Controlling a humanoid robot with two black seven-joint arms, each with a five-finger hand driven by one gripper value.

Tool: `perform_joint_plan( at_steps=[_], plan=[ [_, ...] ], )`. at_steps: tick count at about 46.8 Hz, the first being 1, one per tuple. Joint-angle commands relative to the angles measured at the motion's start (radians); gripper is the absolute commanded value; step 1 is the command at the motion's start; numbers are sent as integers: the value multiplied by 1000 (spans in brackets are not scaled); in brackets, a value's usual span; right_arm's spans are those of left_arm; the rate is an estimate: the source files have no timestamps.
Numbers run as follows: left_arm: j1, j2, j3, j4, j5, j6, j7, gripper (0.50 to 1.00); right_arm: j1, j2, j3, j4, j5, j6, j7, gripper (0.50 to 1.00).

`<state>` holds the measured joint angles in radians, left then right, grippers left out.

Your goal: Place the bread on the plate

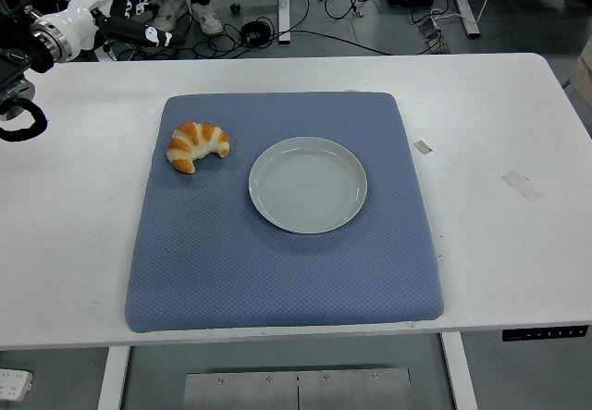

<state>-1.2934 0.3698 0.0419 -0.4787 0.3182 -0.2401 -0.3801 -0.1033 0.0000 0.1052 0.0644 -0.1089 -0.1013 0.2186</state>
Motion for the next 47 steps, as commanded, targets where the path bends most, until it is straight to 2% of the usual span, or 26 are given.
perform_joint_plan(
  at_steps=[1, 17, 24, 47],
  plan=[
    [-4, -6, 16, 0, 33, -2, 0, 966, 1, 0, 1, 0, 0, 0, -1, 1000],
    [-3, -14, 19, -6, 229, -13, 0, 966, 1, 0, -1, 0, 0, 0, -1, 1000],
    [-1, -38, 47, -6, 298, -13, 0, 965, 1, 0, -1, 0, 0, 0, 1, 1000],
    [-3, -74, 217, -12, 308, -13, -10, 965, 2, 0, -1, 0, 0, 0, -1, 1000]
  ],
)
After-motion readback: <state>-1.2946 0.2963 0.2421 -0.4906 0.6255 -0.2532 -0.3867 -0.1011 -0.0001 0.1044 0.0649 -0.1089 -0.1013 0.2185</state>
